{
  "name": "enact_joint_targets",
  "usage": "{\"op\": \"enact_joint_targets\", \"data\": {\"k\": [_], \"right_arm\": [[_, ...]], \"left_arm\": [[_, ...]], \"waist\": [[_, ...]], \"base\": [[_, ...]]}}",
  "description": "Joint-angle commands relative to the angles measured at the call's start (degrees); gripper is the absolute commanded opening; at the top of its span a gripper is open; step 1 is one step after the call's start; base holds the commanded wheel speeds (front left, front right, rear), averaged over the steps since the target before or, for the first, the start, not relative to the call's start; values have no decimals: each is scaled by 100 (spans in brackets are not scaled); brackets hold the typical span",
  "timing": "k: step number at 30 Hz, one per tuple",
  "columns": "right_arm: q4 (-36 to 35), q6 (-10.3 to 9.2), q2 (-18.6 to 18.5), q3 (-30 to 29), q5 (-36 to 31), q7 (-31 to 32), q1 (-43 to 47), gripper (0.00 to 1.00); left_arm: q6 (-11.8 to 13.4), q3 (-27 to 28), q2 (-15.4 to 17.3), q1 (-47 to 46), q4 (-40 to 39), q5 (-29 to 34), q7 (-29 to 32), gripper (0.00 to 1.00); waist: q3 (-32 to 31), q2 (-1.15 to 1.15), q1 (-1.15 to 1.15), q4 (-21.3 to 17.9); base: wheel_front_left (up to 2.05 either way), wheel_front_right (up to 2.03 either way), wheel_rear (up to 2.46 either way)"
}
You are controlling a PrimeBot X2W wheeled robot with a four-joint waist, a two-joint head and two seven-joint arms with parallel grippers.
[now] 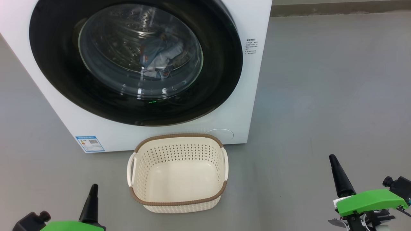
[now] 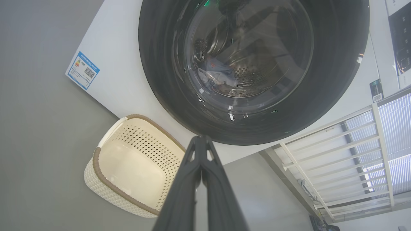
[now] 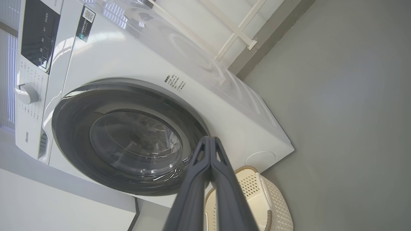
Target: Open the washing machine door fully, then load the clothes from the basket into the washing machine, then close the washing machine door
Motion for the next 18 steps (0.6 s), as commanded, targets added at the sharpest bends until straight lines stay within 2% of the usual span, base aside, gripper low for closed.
{"op": "enact_joint_targets", "data": {"k": [1,18], "right_arm": [[-177,-5,-11,3,134,39,-62,0],[-237,-6,109,-159,1046,345,-21,0]], "left_arm": [[-9,150,53,-279,-107,-154,55,0],[-11,339,1,-326,-65,-1080,359,0]], "waist": [[-1,0,0,1],[-16,0,0,24]], "base": [[0,0,0],[0,0,0]]}}
